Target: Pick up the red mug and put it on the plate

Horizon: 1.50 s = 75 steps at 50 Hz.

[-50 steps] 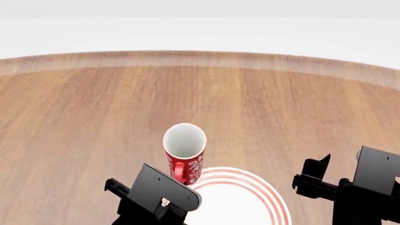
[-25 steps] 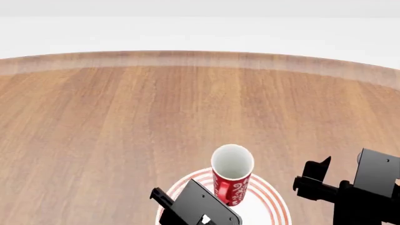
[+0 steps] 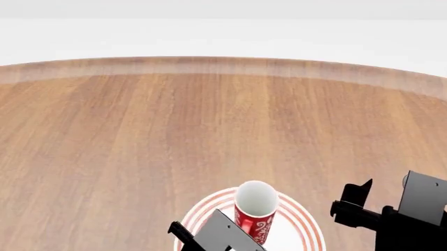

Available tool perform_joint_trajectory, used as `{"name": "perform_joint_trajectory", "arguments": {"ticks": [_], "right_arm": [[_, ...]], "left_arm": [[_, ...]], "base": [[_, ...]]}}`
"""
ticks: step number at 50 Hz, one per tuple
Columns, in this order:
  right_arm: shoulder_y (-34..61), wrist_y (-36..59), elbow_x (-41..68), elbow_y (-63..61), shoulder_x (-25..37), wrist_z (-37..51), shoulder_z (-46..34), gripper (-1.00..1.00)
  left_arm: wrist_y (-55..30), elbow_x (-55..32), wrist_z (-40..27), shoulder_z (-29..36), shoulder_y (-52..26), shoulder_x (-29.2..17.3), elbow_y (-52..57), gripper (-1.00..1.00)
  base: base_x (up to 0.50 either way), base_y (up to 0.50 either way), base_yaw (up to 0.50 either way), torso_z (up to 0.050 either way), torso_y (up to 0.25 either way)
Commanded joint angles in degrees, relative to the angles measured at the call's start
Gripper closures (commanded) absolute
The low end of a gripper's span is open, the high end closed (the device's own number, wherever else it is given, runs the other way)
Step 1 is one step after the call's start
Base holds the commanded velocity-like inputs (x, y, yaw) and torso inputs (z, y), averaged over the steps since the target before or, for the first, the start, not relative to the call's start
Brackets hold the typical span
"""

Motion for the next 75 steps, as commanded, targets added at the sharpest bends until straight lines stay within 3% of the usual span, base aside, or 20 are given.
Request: {"name": "perform_joint_trajectory", "arguments": {"ticks": [1,14,35,36,60,67,75], "right_arm": [[0.0,-1.2,-0.8,1.4,-1.1,-1.7,1.4,-1.0],[-0.3,-2.1,-0.7,2.2,-1.3,-1.7,1.0,-1.0],[0.1,-3.1,-0.4,4.0,-1.1,-1.9,0.9,-1.0],[0.1,-3.1,-0.4,3.9,-1.2,-1.9,0.9,-1.0],[0.3,-3.9,-0.2,5.1,-1.1,-1.9,0.5,-1.0],[0.7,-4.8,-0.3,6.7,-1.4,-2.2,0.0,-1.0],[0.7,-4.8,-0.3,7.0,-1.5,-2.1,-0.2,-1.0]], "left_arm": [[1.5,-2.1,3.1,1.5,-0.7,1.2,-3.2,1.0],[0.2,-4.1,7.5,1.4,-0.1,1.2,-4.9,1.0],[-1.8,-5.1,7.9,1.5,0.4,1.2,-5.6,1.0],[-2.1,-5.5,7.6,1.4,0.4,1.2,-5.6,-1.0],[-2.9,-5.3,7.4,1.6,-0.2,1.2,-3.8,-1.0],[-4.6,-5.2,3.5,2.0,-1.2,1.2,-0.5,-1.0],[-10.0,-5.9,-8.4,3.7,-2.2,-9.0,21.1,-1.0]], "base": [[0.0,0.0,0.0,0.0,0.0],[0.0,0.0,0.0,0.0,0.0],[0.0,0.0,0.0,0.0,0.0],[0.0,0.0,0.0,0.0,0.0],[0.0,0.0,0.0,0.0,0.0],[0.0,0.0,0.0,0.0,0.0],[0.0,0.0,0.0,0.0,0.0]]}}
